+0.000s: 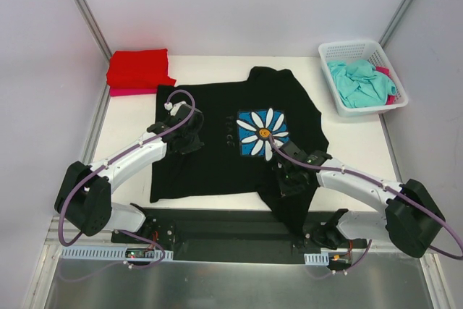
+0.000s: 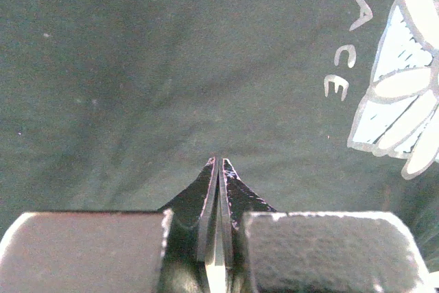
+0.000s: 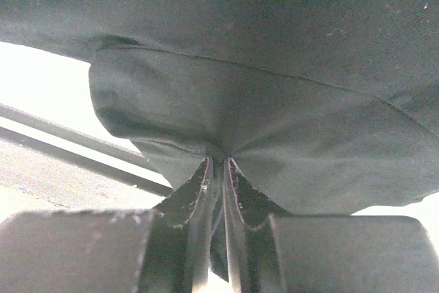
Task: Fold and stack the t-shirts
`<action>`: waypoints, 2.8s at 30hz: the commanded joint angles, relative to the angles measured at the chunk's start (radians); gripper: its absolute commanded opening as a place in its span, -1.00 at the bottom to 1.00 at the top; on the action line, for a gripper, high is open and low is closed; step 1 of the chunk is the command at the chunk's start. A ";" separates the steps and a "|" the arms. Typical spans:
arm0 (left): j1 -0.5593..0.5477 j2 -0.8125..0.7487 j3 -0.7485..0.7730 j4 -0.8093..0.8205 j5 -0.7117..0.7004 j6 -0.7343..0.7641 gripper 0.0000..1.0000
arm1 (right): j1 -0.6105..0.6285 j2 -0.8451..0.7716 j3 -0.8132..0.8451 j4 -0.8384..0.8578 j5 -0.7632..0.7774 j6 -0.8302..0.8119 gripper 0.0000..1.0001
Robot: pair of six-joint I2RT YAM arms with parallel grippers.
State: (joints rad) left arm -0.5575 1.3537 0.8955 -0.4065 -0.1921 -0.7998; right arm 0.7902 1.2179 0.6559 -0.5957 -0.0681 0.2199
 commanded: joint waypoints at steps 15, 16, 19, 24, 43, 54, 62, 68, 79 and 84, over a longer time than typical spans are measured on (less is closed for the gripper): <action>-0.012 0.001 0.039 -0.018 -0.010 0.001 -1.00 | 0.018 0.028 0.005 -0.010 -0.024 0.001 -0.75; -0.010 0.001 0.039 -0.018 -0.010 0.001 -1.00 | 0.015 0.028 0.004 -0.007 -0.024 0.001 -0.75; -0.010 -0.001 0.039 -0.020 -0.010 0.002 -1.00 | 0.015 0.034 0.005 -0.006 -0.018 -0.005 -0.82; -0.010 -0.001 0.040 -0.020 -0.010 0.004 -1.00 | 0.017 0.031 0.028 -0.035 0.020 -0.016 -0.56; -0.012 0.015 0.042 -0.020 -0.015 0.004 -1.00 | 0.018 0.077 0.054 -0.006 0.017 -0.024 -0.60; -0.012 0.016 0.042 -0.020 -0.013 0.002 -1.00 | 0.018 0.097 0.076 -0.007 0.010 -0.027 -0.58; -0.012 0.012 0.039 -0.020 -0.018 0.004 -1.00 | 0.020 0.106 0.063 0.007 0.004 -0.031 -0.59; -0.012 0.016 0.043 -0.018 -0.017 0.005 -1.00 | 0.021 0.121 0.064 0.017 -0.006 -0.033 -0.60; -0.012 0.013 0.046 -0.020 -0.017 0.007 -1.00 | 0.021 0.132 0.051 0.020 -0.003 -0.047 -0.56; -0.012 0.015 0.051 -0.018 -0.015 0.008 -1.00 | 0.021 0.129 0.050 0.014 0.014 -0.056 -0.49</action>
State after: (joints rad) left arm -0.5575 1.3708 0.9085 -0.4068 -0.1917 -0.7994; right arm 0.8043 1.3468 0.7033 -0.5797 -0.0647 0.1841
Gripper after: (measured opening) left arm 0.002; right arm 0.242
